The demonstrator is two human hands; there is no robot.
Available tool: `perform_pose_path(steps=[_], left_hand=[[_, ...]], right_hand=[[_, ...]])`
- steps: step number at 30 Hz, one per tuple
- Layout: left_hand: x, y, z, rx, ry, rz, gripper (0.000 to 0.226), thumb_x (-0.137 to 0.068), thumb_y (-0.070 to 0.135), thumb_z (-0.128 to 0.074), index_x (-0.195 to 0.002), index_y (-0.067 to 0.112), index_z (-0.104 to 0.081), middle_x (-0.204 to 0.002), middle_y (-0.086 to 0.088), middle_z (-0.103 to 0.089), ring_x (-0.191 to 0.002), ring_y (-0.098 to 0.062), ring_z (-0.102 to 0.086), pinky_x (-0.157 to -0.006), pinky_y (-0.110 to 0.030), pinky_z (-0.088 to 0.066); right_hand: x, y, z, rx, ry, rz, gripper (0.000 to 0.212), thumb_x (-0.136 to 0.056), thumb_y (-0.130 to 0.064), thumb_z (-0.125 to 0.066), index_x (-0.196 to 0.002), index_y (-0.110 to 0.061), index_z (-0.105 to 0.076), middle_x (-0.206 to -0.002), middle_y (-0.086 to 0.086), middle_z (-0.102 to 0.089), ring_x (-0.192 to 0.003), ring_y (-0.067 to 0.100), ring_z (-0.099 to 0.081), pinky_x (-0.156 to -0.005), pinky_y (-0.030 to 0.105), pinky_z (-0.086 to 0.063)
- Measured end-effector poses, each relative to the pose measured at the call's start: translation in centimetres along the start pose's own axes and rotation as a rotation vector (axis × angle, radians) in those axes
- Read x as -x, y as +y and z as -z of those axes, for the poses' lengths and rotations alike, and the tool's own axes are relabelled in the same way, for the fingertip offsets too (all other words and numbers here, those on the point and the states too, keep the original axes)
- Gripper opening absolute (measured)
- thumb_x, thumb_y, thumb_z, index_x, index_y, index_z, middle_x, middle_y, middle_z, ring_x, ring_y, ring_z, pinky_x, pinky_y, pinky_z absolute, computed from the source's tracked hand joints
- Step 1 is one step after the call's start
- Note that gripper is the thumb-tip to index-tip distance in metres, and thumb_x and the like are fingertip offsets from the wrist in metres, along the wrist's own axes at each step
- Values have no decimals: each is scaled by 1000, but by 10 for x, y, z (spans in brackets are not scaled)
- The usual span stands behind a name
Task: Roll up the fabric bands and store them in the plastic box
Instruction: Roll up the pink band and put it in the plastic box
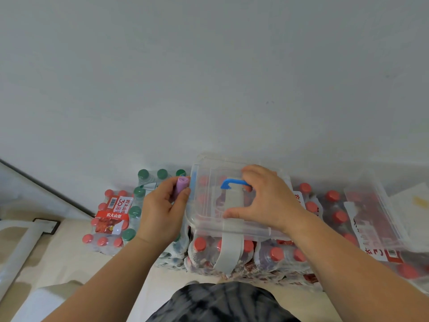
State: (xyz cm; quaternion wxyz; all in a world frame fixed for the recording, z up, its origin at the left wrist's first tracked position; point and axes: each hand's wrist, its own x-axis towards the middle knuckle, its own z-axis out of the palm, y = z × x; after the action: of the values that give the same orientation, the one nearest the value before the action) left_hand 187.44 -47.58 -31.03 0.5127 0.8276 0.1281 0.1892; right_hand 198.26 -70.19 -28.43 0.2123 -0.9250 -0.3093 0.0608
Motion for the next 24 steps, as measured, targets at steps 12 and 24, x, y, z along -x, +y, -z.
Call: perform_pose_path(steps=[12, 24], left_hand=[[-4, -8, 1, 135, -65, 98, 21, -101, 31, -55, -113, 25, -71, -105, 15, -76, -101, -6, -71, -84, -22, -58], [-3, -1, -1, 121, -30, 149, 14, -103, 36, -56, -103, 44, -67, -109, 25, -73, -103, 4, -67, -91, -21, -51]], right_hand=[[8, -3, 9, -48, -157, -9, 85, -36, -97, -67, -82, -29, -46, -147, 3, -51, -138, 25, -42, -105, 31, -31], [9, 1, 44, 111, -89, 13, 83, -33, -105, -52, -71, -34, -30, -152, 6, -50, -141, 28, -43, -112, 59, -36]])
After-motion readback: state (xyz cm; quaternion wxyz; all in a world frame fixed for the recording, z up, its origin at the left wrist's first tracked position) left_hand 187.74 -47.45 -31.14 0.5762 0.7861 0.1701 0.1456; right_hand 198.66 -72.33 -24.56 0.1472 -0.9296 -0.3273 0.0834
